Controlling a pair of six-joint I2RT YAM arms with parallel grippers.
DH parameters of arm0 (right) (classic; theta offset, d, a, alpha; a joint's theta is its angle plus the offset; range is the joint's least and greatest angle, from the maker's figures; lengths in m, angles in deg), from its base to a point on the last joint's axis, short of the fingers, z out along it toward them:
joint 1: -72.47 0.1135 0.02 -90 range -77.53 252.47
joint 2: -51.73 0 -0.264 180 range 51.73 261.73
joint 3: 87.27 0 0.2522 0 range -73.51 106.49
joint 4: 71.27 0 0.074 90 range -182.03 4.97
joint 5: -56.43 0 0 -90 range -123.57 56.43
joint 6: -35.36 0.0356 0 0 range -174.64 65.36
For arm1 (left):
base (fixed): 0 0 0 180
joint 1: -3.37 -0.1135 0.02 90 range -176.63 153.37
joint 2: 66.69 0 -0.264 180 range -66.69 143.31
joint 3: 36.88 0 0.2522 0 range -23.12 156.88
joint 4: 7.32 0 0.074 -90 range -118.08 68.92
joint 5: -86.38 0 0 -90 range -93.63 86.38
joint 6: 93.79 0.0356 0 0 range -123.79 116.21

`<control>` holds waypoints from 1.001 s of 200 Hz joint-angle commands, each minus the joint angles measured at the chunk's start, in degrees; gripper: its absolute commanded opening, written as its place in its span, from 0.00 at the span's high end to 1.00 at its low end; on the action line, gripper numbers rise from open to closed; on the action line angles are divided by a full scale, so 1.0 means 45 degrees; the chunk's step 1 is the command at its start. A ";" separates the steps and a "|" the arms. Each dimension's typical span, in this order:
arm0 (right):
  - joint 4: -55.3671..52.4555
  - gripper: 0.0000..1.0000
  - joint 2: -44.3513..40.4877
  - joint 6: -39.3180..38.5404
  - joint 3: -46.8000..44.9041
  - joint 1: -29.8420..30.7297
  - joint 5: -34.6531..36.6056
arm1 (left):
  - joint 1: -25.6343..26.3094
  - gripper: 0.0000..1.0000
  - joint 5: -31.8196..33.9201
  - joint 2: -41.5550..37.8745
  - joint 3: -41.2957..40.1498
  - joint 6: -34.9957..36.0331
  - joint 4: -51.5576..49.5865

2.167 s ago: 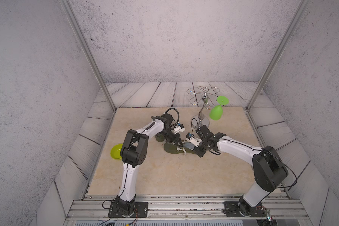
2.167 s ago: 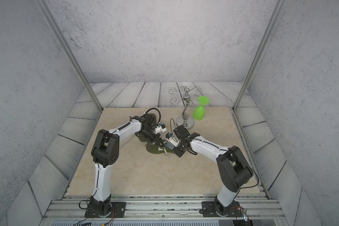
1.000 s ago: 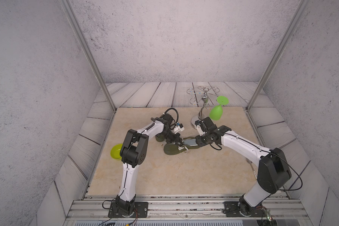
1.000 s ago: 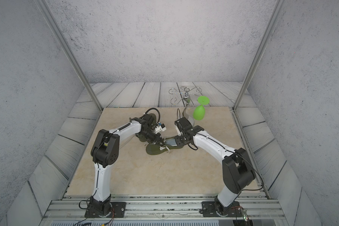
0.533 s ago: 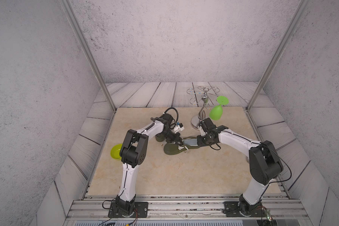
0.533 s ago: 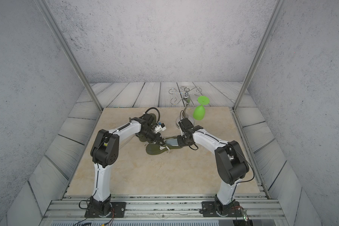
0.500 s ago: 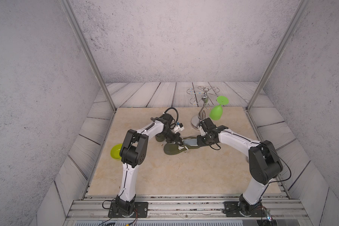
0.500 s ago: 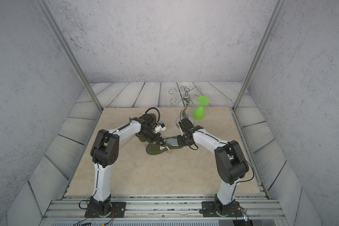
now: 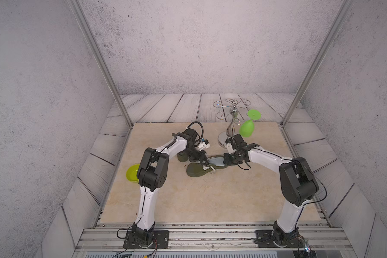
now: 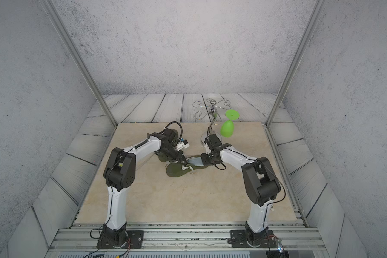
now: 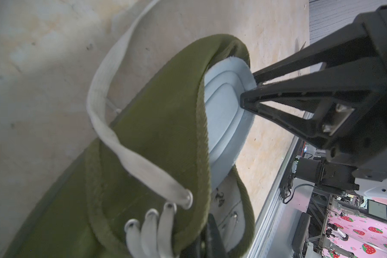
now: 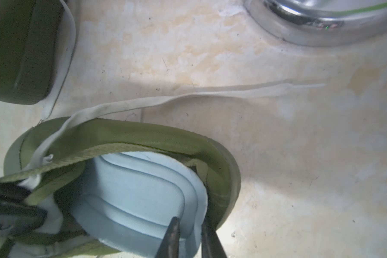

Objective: Insert the insole into the shoe

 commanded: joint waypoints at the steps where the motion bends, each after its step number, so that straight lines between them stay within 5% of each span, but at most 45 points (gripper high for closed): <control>1: 0.0203 0.82 0.0672 -0.0635 0.0234 0.0210 -0.1019 | 0.0078 1.00 -0.0502 0.0464 0.0629 0.0408 0.0160; 72: 0.0212 0.85 0.0934 -0.1496 0.0792 0.0983 0.0440 | 0.0093 1.00 -0.0573 0.0840 0.1249 0.0515 -0.0159; 200: -0.0090 0.87 0.2628 -0.2150 0.2339 0.1234 0.0499 | 0.0078 1.00 -0.0529 0.0844 0.1232 0.0746 -0.0256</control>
